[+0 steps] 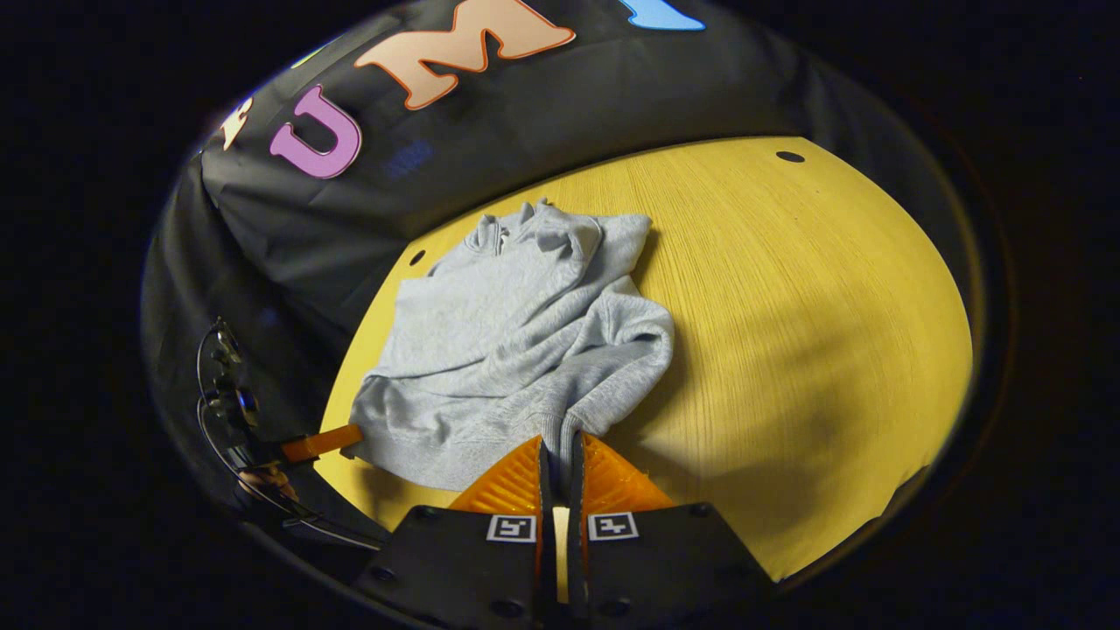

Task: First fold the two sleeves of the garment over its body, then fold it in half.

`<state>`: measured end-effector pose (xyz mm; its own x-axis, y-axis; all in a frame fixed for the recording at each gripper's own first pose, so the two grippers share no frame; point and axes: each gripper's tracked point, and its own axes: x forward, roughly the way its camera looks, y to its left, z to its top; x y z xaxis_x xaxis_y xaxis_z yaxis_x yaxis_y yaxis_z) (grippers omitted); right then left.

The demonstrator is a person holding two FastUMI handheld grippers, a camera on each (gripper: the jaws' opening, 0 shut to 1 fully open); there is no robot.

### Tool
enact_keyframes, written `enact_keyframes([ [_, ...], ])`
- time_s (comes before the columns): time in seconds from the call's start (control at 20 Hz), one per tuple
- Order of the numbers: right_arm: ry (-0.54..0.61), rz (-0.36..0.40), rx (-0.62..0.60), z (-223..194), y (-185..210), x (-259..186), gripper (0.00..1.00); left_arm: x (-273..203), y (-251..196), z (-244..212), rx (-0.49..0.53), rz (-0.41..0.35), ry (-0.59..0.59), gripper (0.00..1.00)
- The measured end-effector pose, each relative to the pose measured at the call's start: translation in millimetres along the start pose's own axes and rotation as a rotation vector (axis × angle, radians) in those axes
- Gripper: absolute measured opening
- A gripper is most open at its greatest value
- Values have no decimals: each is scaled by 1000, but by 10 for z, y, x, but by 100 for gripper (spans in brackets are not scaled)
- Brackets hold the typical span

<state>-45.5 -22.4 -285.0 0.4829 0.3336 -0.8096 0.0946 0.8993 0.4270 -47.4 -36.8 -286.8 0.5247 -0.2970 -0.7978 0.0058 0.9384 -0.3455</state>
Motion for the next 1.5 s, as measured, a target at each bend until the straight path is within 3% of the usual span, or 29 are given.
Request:
enact_keyframes([
  [0.55, -105, 100, 147, 737, 223, -45, 7, -20, -125, 785, -66, -58, -112, 0],
  [0.9, -121, 141, 253, 1128, 310, 131, 7, 180, -123, 1151, -67, -49, -99, 0],
  [1.2, -112, 112, 316, 1363, 263, 484, 7, 520, -132, 1420, -68, -37, -71, 0],
  [1.5, -82, 50, 402, 1390, 74, 869, 7, 887, -31, 1401, -184, -18, 21, 0],
])
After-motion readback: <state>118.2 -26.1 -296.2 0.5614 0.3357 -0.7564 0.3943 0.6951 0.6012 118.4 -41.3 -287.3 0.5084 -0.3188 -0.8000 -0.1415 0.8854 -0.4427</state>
